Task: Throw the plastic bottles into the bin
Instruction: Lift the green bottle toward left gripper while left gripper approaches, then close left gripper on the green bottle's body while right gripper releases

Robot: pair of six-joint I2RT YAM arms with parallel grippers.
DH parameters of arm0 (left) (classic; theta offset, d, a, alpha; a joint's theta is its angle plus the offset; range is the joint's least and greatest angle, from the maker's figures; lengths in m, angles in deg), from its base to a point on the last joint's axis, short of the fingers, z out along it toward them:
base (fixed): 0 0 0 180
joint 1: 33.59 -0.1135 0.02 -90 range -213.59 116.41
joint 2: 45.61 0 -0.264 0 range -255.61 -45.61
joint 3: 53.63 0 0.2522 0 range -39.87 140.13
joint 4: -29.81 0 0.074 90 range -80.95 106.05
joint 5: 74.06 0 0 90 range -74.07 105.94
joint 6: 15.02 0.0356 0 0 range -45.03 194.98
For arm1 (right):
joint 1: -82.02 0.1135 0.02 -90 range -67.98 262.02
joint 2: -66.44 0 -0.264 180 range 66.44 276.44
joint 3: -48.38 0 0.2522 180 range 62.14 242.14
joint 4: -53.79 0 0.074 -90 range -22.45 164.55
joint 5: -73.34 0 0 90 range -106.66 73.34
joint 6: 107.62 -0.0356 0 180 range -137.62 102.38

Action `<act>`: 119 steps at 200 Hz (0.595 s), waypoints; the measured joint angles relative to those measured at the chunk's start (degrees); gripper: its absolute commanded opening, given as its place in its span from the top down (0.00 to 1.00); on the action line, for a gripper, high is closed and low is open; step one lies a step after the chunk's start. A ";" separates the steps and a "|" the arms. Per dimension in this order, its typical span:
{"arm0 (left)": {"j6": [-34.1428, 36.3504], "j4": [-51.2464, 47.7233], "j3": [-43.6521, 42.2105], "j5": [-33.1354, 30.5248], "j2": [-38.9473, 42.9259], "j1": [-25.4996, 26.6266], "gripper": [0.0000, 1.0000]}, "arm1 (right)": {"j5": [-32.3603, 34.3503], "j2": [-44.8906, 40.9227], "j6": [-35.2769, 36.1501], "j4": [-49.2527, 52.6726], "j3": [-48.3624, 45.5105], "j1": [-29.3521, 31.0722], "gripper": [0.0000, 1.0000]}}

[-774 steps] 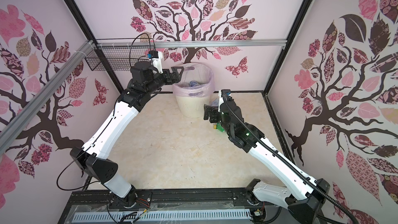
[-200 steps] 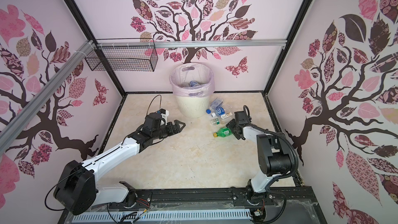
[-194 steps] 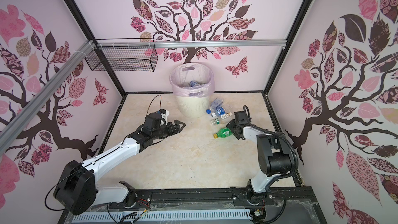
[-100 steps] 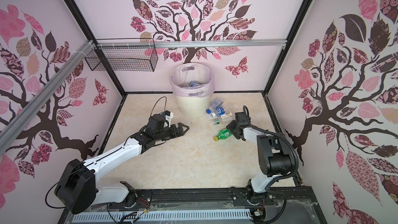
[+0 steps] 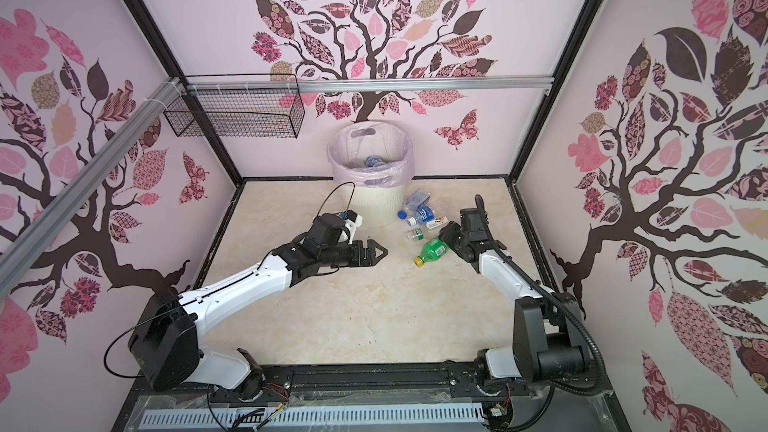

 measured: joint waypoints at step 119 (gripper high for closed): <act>7.37 -4.09 8.28 2.62 -1.86 1.64 0.05 | -8.31 -4.22 3.39 3.96 12.59 11.32 0.49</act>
